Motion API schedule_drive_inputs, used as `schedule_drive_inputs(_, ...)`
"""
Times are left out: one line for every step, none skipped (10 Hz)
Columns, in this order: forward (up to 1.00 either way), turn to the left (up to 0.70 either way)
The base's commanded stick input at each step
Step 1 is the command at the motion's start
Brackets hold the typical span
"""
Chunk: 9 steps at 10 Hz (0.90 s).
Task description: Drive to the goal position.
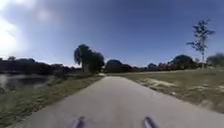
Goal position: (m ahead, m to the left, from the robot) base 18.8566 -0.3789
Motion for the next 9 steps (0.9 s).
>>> schedule_drive_inputs(0.70, 0.00)
schedule_drive_inputs(0.70, 0.00)
schedule_drive_inputs(0.70, 0.00)
schedule_drive_inputs(0.70, 0.00)
schedule_drive_inputs(0.70, 0.00)
schedule_drive_inputs(0.70, 0.00)
schedule_drive_inputs(0.70, 0.07)
schedule_drive_inputs(0.70, 0.30)
schedule_drive_inputs(0.70, 0.35)
